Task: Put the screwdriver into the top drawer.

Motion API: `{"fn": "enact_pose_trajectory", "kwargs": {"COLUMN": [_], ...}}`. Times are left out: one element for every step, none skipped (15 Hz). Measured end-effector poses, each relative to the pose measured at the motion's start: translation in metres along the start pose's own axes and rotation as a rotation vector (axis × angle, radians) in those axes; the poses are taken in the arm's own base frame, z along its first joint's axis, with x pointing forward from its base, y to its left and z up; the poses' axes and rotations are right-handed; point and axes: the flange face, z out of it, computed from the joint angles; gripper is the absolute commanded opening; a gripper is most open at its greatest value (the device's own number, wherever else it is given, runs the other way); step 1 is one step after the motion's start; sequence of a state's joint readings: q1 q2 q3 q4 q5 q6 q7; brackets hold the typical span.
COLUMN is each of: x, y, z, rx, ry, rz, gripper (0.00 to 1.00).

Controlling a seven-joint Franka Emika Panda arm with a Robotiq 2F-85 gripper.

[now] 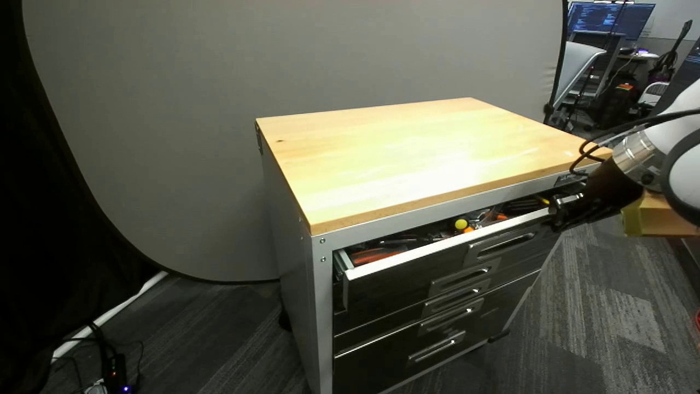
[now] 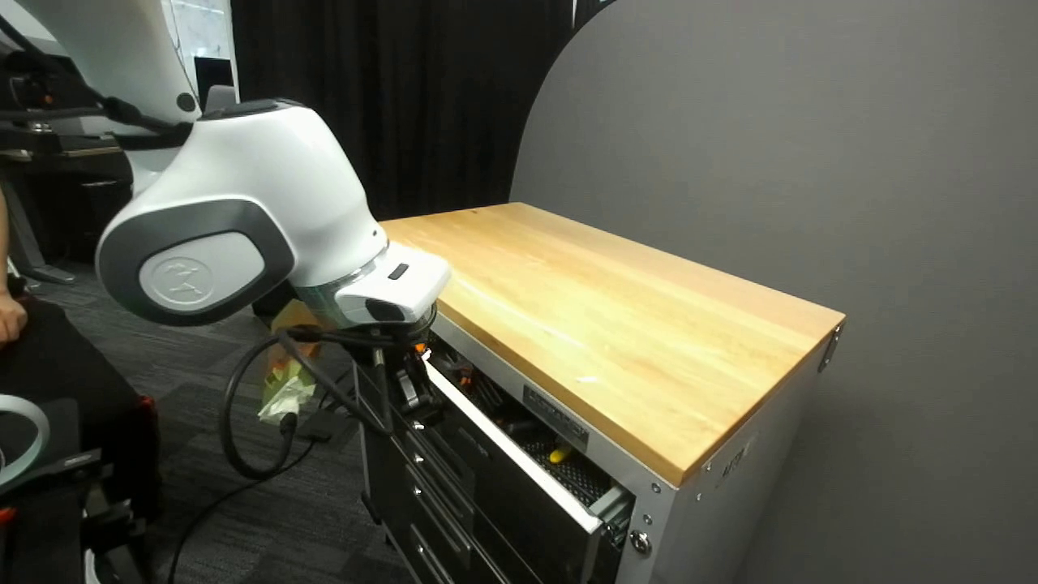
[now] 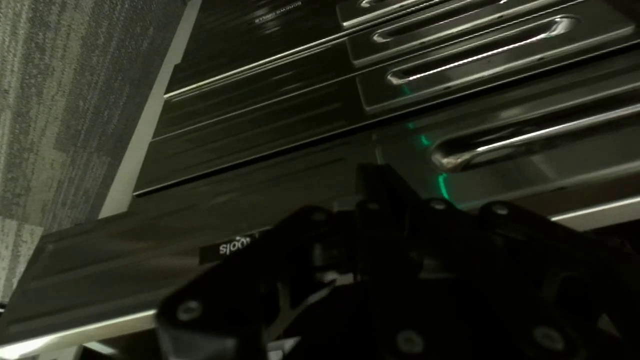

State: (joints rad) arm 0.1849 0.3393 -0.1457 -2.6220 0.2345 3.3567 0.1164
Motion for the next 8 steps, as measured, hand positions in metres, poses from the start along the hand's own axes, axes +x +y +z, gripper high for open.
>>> {"fn": "enact_pose_trajectory", "kwargs": {"x": [0.003, 0.006, 0.008, 0.011, 0.014, 0.017, 0.019, 0.023], "y": [-0.001, -0.001, -0.002, -0.003, -0.013, -0.027, -0.042, -0.06], "z": [-0.001, -0.001, -0.002, -0.003, -0.007, -0.012, -0.018, -0.025], "rx": [0.005, 0.009, 0.014, 0.021, 0.04, 0.063, 0.088, 0.118], "ry": [0.003, 0.007, 0.011, 0.016, 0.027, 0.036, 0.053, 0.075], "rz": [-0.017, -0.028, -0.034, -0.038, -0.056, -0.073, -0.09, -0.104], "gripper": [0.08, 0.08, 0.08, 0.08, 0.08, 0.08, 0.08, 0.08]}}
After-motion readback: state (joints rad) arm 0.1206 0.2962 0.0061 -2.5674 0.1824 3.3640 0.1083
